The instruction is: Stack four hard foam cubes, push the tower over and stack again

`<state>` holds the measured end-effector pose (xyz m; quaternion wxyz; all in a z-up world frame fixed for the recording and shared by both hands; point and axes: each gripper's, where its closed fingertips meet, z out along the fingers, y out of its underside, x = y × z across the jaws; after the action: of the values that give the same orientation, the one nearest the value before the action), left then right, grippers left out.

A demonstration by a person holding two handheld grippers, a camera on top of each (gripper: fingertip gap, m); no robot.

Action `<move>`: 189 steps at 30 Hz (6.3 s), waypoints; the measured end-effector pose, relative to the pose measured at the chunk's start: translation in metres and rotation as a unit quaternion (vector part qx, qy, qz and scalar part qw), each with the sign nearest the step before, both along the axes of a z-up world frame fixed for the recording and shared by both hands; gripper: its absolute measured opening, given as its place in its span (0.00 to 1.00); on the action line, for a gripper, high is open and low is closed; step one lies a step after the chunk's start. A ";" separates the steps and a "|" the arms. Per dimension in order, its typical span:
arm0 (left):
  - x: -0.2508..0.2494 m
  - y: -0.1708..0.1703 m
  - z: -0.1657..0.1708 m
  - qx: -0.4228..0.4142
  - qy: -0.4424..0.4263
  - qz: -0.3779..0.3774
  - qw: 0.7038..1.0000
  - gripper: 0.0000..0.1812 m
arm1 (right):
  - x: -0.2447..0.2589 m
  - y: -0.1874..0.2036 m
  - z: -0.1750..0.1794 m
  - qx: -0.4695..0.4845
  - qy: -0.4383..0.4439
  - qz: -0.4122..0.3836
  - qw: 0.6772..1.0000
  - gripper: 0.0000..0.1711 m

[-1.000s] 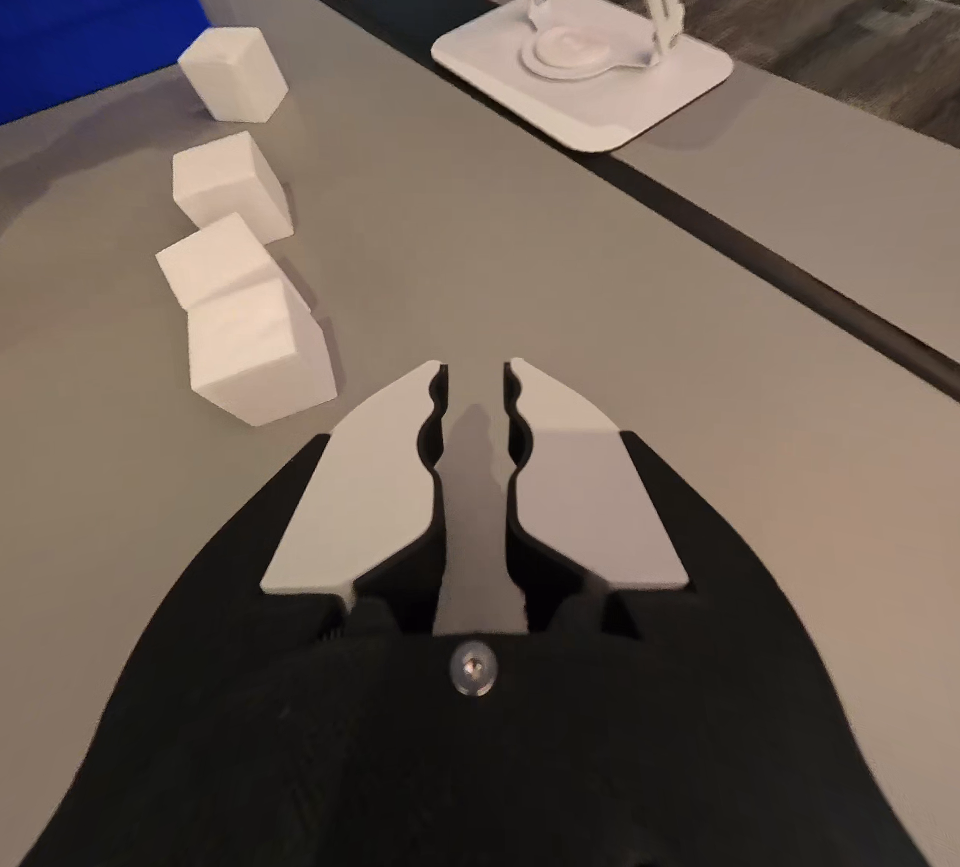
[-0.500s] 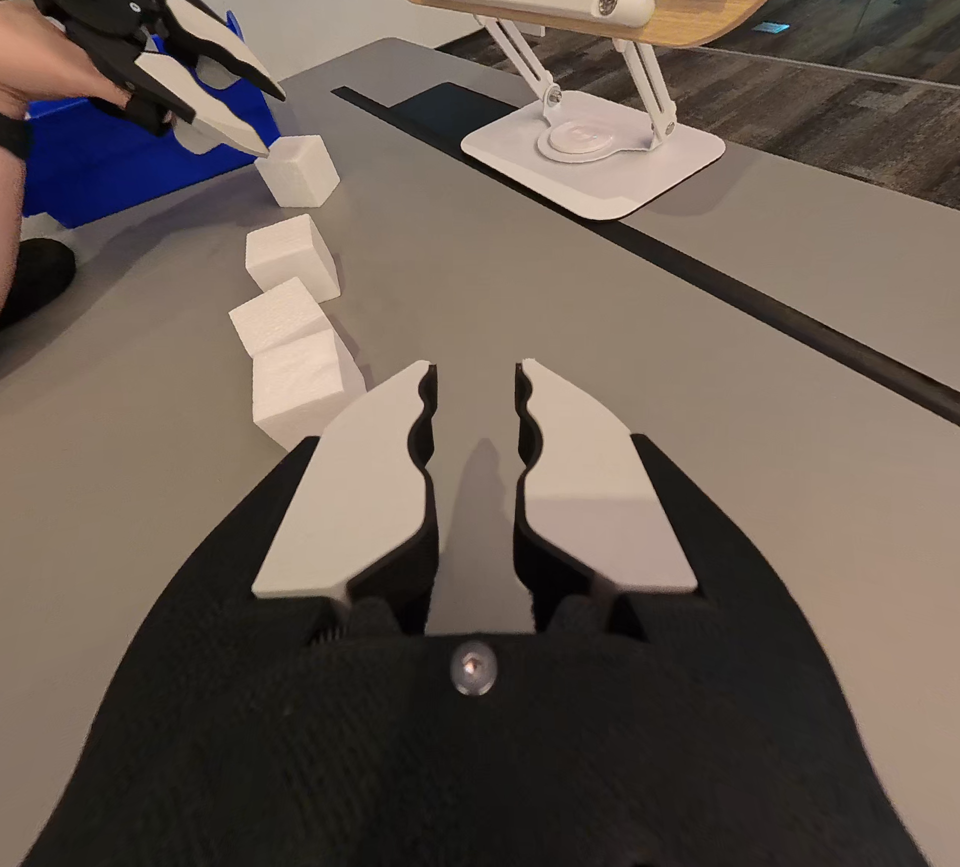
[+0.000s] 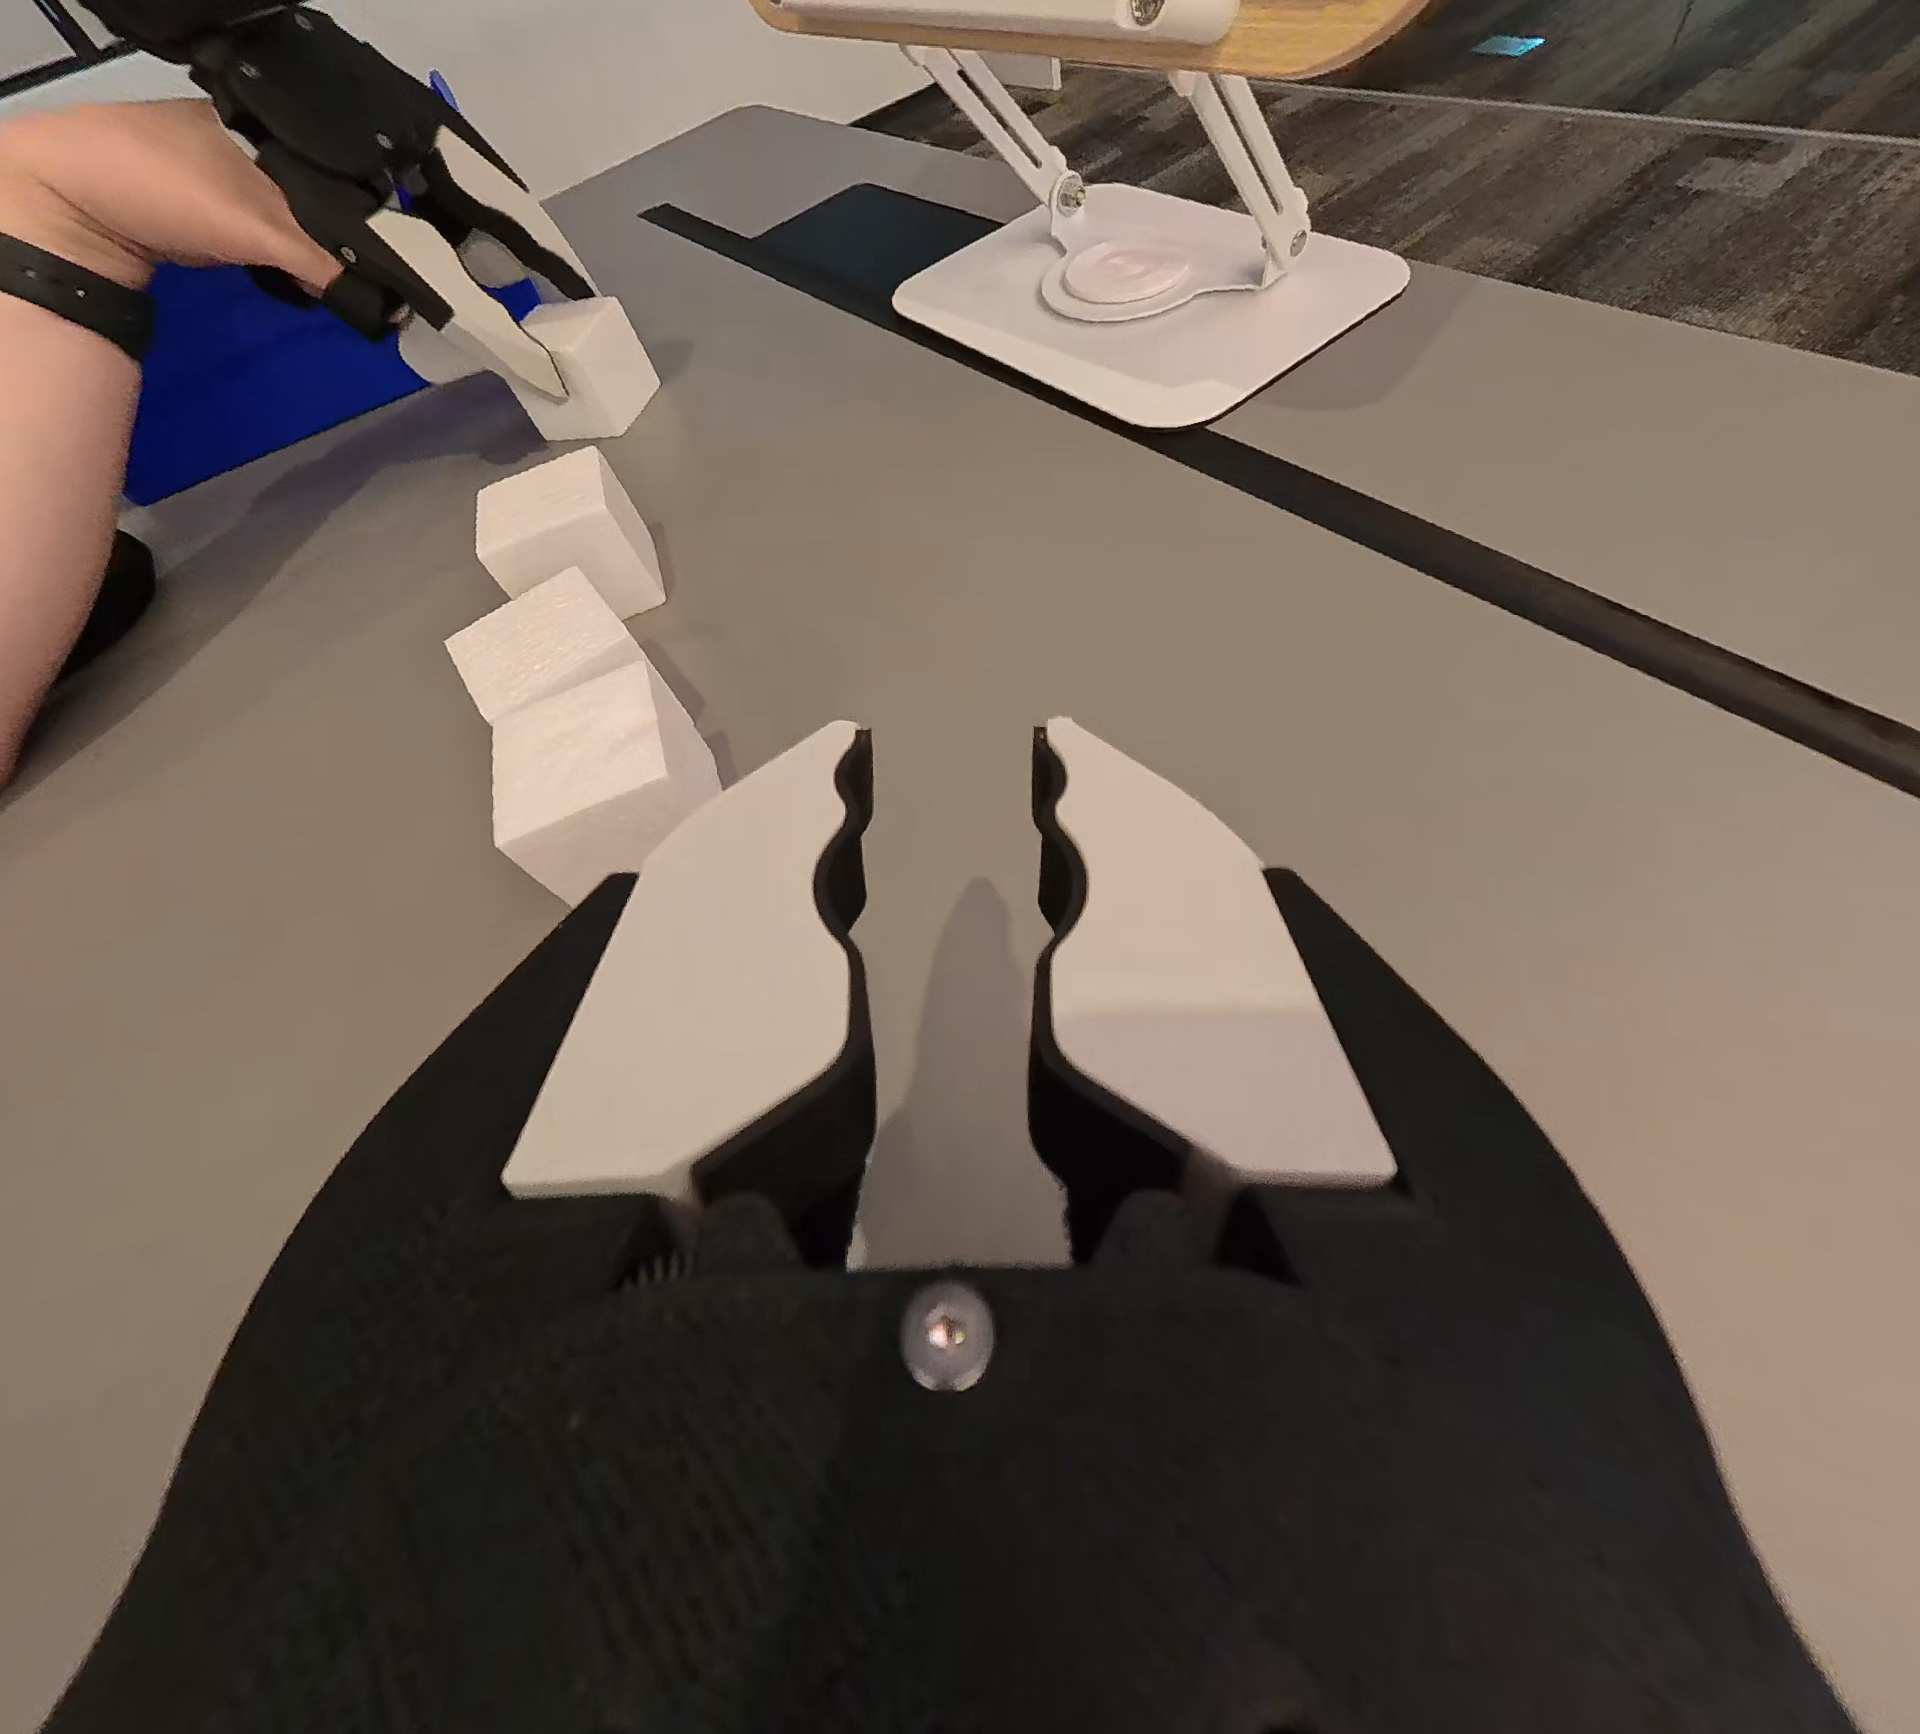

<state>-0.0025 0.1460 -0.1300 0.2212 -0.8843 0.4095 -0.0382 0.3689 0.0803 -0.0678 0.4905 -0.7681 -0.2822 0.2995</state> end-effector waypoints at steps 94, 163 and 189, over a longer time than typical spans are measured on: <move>0.144 -0.083 0.004 -0.001 -0.164 -0.347 0.923 0.37 | -0.071 -0.063 0.076 0.050 0.197 0.211 0.956 0.31; 0.140 -0.140 0.202 0.276 -0.211 -0.312 0.884 0.36 | -0.170 -0.051 0.047 0.051 -0.114 0.358 0.925 0.39; 0.213 -0.125 0.161 0.117 -0.195 -0.238 0.944 0.36 | -0.110 -0.046 0.056 0.018 -0.071 0.316 0.946 0.42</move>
<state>0.2108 0.0214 0.0311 0.3835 -0.7040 0.5583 -0.2135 0.2589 0.0345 -0.0120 0.3630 -0.6500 -0.5498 0.3786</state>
